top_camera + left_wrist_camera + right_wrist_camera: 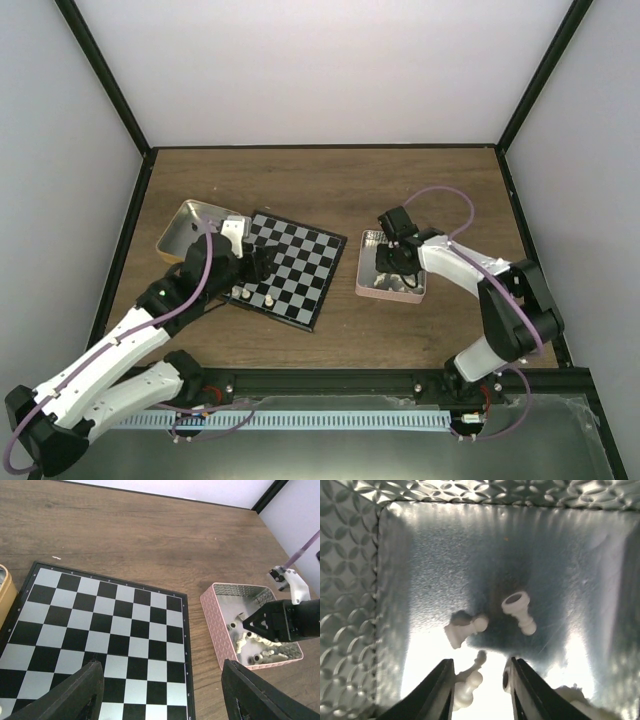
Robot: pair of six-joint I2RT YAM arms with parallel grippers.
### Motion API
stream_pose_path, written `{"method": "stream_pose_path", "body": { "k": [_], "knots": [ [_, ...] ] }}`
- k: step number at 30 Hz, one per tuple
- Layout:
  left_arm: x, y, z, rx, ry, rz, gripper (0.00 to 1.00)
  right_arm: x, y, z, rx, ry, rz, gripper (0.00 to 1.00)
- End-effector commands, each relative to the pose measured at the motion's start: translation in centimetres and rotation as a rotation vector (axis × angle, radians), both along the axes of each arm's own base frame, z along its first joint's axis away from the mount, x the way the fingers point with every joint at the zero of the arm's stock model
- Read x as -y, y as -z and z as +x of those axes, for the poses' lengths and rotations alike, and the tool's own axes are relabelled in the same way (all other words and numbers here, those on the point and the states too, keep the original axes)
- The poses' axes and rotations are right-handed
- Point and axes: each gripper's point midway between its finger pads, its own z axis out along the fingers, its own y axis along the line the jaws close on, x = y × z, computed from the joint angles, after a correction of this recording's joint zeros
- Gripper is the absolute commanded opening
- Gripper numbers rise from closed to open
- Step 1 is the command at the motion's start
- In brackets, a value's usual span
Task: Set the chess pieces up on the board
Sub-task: Pick up the chess piece from the storage box.
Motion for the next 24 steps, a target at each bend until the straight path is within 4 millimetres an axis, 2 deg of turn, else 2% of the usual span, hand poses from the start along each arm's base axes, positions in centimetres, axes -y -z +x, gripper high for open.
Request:
{"method": "stream_pose_path", "body": {
  "k": [1,4,13,24],
  "knots": [
    [0.4,-0.7,0.4,0.022,-0.002,-0.033,0.66,1.9,-0.6,1.7,0.016,0.005,-0.136,0.27],
    [0.3,-0.5,0.4,0.017,-0.006,-0.026,0.66,2.6,0.1,1.8,-0.007,-0.002,-0.173,0.25],
    [0.6,-0.4,0.7,0.013,0.002,-0.025,0.66,2.5,1.4,3.5,-0.006,-0.027,-0.182,0.34],
    [1.0,-0.3,0.9,0.006,0.008,-0.024,0.67,2.9,2.6,4.6,-0.014,-0.037,-0.206,0.31]
  ]
}}
